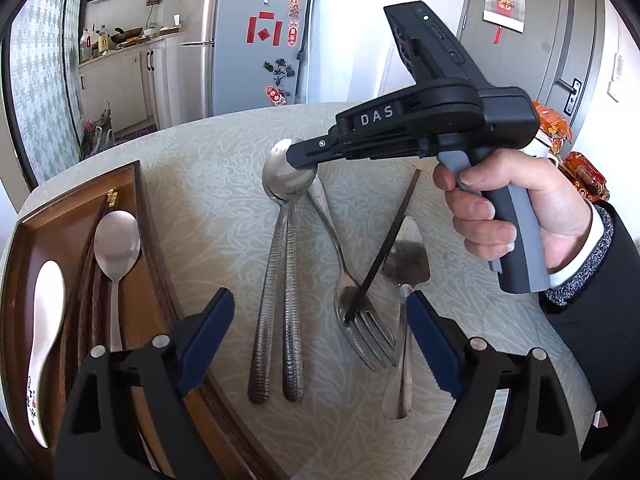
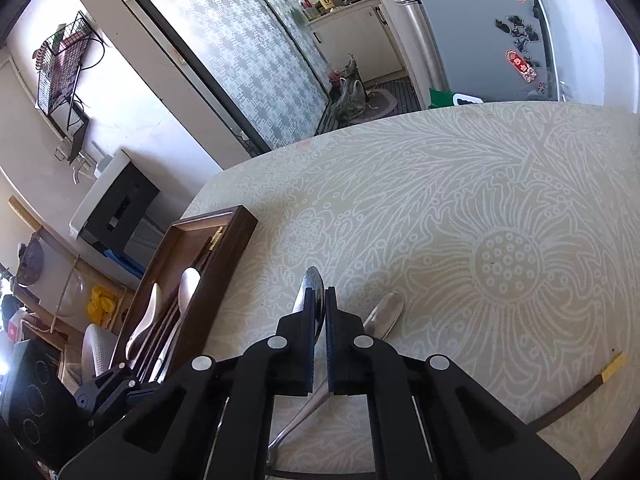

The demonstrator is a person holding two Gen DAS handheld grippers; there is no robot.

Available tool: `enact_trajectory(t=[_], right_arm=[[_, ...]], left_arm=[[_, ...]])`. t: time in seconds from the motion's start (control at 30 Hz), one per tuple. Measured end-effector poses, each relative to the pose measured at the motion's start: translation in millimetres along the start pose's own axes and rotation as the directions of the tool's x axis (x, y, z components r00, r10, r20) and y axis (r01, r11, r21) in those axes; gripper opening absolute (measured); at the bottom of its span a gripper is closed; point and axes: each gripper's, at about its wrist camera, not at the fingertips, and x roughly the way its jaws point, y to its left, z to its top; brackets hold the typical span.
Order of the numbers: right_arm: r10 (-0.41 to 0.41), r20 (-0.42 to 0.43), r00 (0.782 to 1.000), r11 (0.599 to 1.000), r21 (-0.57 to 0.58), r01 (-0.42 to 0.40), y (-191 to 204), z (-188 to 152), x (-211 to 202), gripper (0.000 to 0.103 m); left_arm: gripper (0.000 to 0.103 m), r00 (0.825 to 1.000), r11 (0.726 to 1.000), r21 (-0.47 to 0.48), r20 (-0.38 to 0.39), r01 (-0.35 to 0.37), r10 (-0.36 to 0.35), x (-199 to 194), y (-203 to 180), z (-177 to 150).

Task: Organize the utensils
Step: 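Close the left gripper on both steel spoon handles and lift, then lower the two spoons into the tray beside the white spoon, open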

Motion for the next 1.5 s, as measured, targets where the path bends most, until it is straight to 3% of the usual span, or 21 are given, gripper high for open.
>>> enact_trajectory(t=[0.3, 0.47, 0.67, 0.97, 1.17, 1.5], right_arm=[[0.084, 0.015, 0.996, 0.996, -0.01, -0.083, 19, 2, -24, 0.004], [0.094, -0.001, 0.996, 0.995, -0.013, -0.094, 30, 0, -34, 0.004], [0.082, -0.013, 0.997, 0.996, -0.029, -0.082, 37, -1, -37, 0.004], [0.076, -0.018, 0.997, 0.996, -0.042, -0.077, 43, 2, -36, 0.003], [0.086, -0.017, 0.996, 0.994, -0.067, -0.087, 70, 10, -34, 0.003], [0.119, -0.087, 0.989, 0.981, -0.141, -0.131, 138, 22, 20, 0.003]], left_arm=[[0.085, 1.0, 1.0, -0.017, -0.008, -0.002, 0.002, 3, 3, 2], [0.062, 1.0, 0.999, -0.036, -0.025, -0.01, 0.009, 6, 7, 2], [0.023, 1.0, 0.999, -0.039, -0.025, -0.017, 0.016, 5, 7, 1], [0.013, 0.999, 1.0, -0.006, -0.015, -0.029, 0.029, -7, 2, -1], [0.012, 0.998, 0.998, -0.019, 0.025, -0.052, 0.052, -32, 8, -2], [0.012, 0.99, 0.986, -0.108, 0.03, -0.131, 0.135, -76, 63, -24]])
